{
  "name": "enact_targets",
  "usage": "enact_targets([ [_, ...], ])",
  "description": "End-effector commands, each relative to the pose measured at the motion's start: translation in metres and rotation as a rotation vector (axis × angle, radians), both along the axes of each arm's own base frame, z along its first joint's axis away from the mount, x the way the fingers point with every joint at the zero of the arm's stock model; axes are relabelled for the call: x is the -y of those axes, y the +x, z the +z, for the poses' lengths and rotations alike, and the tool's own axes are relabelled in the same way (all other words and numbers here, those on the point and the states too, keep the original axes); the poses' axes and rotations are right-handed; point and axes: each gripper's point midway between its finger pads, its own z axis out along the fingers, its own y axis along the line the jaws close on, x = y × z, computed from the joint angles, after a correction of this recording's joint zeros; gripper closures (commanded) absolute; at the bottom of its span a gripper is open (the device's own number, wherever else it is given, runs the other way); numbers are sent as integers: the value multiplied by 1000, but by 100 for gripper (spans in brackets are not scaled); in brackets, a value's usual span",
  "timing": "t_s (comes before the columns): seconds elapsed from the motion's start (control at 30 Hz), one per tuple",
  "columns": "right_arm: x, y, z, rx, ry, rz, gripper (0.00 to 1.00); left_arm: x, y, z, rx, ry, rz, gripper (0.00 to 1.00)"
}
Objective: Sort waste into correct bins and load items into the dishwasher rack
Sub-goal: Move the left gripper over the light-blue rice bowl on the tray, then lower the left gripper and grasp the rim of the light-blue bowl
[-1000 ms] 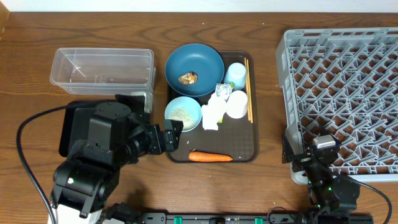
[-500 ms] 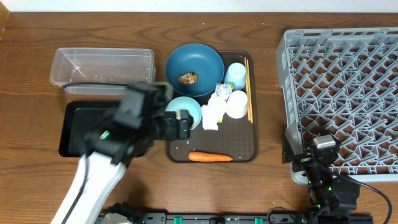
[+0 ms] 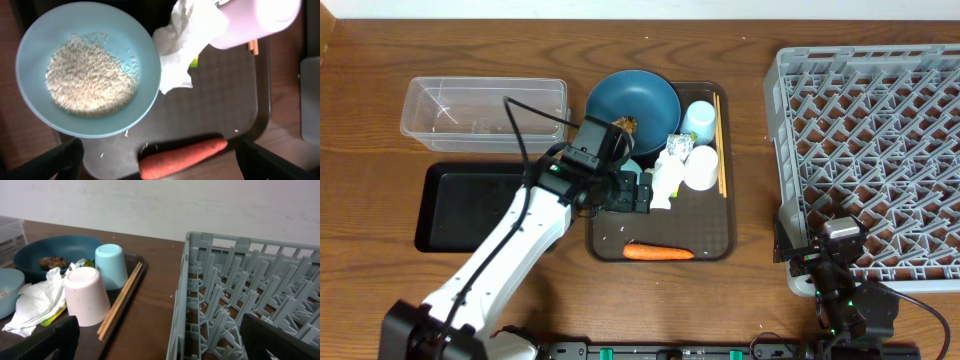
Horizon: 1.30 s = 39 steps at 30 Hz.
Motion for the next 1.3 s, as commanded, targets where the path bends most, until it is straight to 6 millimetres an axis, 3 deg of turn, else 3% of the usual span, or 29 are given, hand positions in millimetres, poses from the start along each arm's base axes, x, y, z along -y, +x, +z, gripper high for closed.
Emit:
enact_targets([
  [0.0, 0, 0, -1, 2, -12, 2, 1, 12, 7, -1, 9, -25, -36, 2],
  [0.13, 0, 0, -1, 2, -12, 2, 1, 29, 8, -5, 37, -24, -96, 2],
  [0.33, 0, 0, -1, 2, -12, 2, 1, 8, 20, -12, 149, 206, -49, 2],
  [0.63, 0, 0, -1, 2, -12, 2, 1, 10, 21, -17, 143, 211, -46, 2],
  [1.0, 0, 0, -1, 2, -12, 2, 1, 33, 17, -51, 115, 252, -123, 2],
  [1.27, 0, 0, -1, 2, -12, 2, 1, 19, 23, -78, 116, 395, -110, 2],
])
